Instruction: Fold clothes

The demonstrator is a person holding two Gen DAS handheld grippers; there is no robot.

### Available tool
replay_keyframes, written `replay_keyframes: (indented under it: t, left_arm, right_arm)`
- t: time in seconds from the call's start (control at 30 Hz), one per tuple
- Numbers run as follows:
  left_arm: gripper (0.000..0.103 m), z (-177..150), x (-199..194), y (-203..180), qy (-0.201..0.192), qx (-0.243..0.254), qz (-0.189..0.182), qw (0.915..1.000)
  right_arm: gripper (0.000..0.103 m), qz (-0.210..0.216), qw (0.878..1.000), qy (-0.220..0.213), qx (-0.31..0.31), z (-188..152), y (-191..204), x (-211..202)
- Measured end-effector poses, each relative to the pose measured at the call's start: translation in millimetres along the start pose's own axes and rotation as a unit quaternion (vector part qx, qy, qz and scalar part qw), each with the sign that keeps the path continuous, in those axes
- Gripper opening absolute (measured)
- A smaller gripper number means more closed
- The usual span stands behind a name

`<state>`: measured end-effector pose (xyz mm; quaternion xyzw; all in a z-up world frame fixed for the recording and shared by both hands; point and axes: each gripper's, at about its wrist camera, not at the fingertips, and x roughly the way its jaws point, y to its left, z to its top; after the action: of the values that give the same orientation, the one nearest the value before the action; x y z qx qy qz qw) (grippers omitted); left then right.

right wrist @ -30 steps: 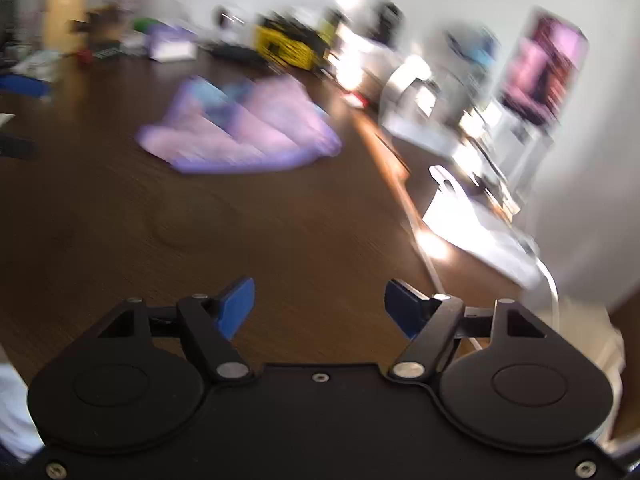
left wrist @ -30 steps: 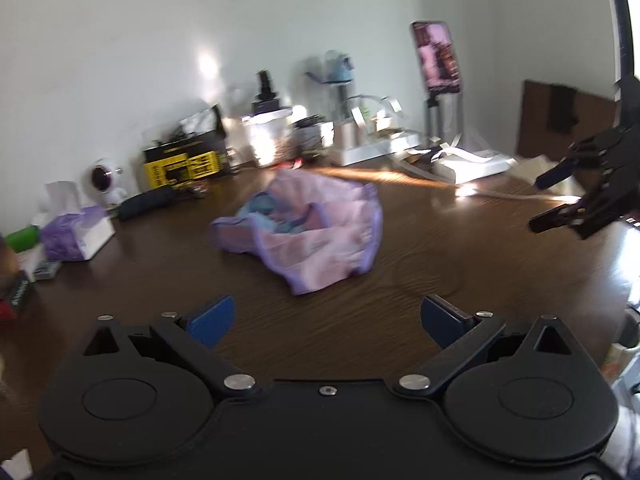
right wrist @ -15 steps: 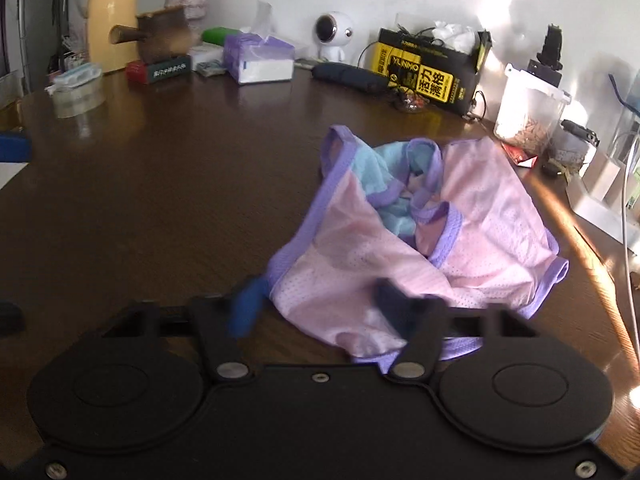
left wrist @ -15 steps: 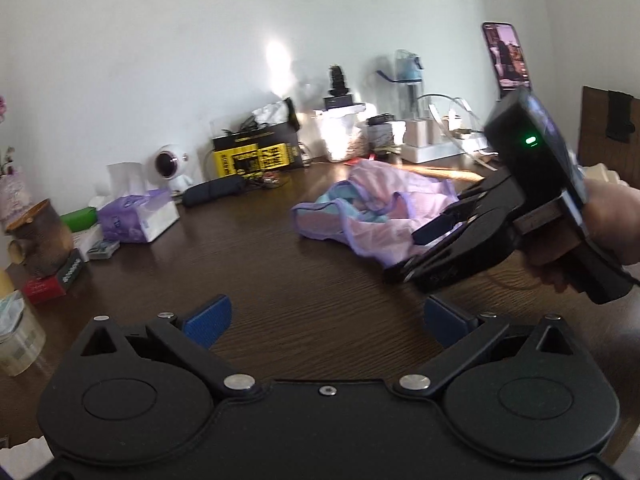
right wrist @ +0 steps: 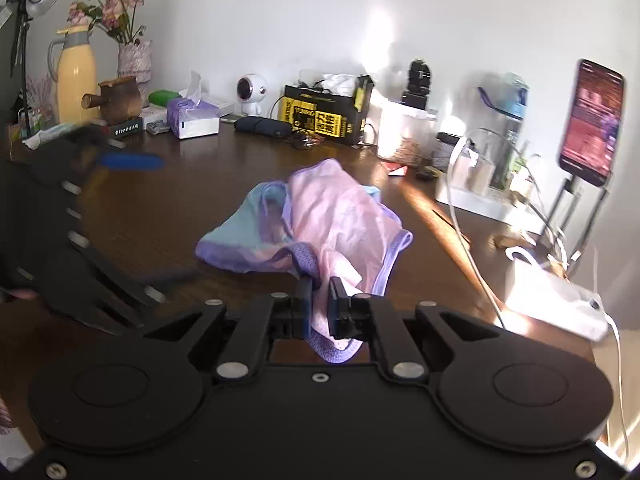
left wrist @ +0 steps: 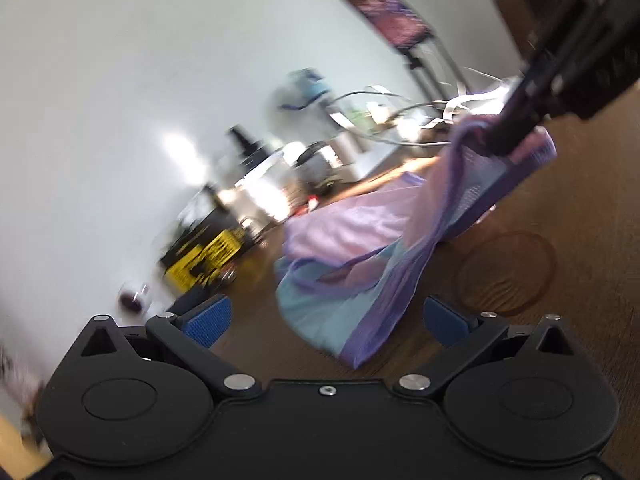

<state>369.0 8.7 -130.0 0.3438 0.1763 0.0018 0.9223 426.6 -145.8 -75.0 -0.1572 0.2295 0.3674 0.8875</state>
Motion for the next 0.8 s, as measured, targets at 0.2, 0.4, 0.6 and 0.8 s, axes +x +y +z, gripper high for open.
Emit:
replay_keyframes:
  t: [0.2, 0.4, 0.6, 0.8]
  left_arm:
    - [0.103, 6, 5, -6, -0.015, 0.011, -0.039, 0.9991]
    - [0.103, 9, 7, -4, -0.016, 0.042, -0.061, 0.9971]
    - [0.103, 14, 8, -26, -0.051, 0.163, -0.049, 0.9841]
    - [0.084, 18, 15, -41, -0.071, 0.206, -0.092, 0.9716]
  right_arm:
    - [0.010, -0.005, 1.000, 0.002, -0.009, -17, -9, -21]
    - [0.011, -0.001, 1.000, 0.019, -0.005, -33, -18, -24]
    - [0.011, 0.006, 1.000, 0.014, 0.006, -35, -18, -24]
    - [0.011, 0.007, 1.000, 0.011, 0.001, -35, -11, -24]
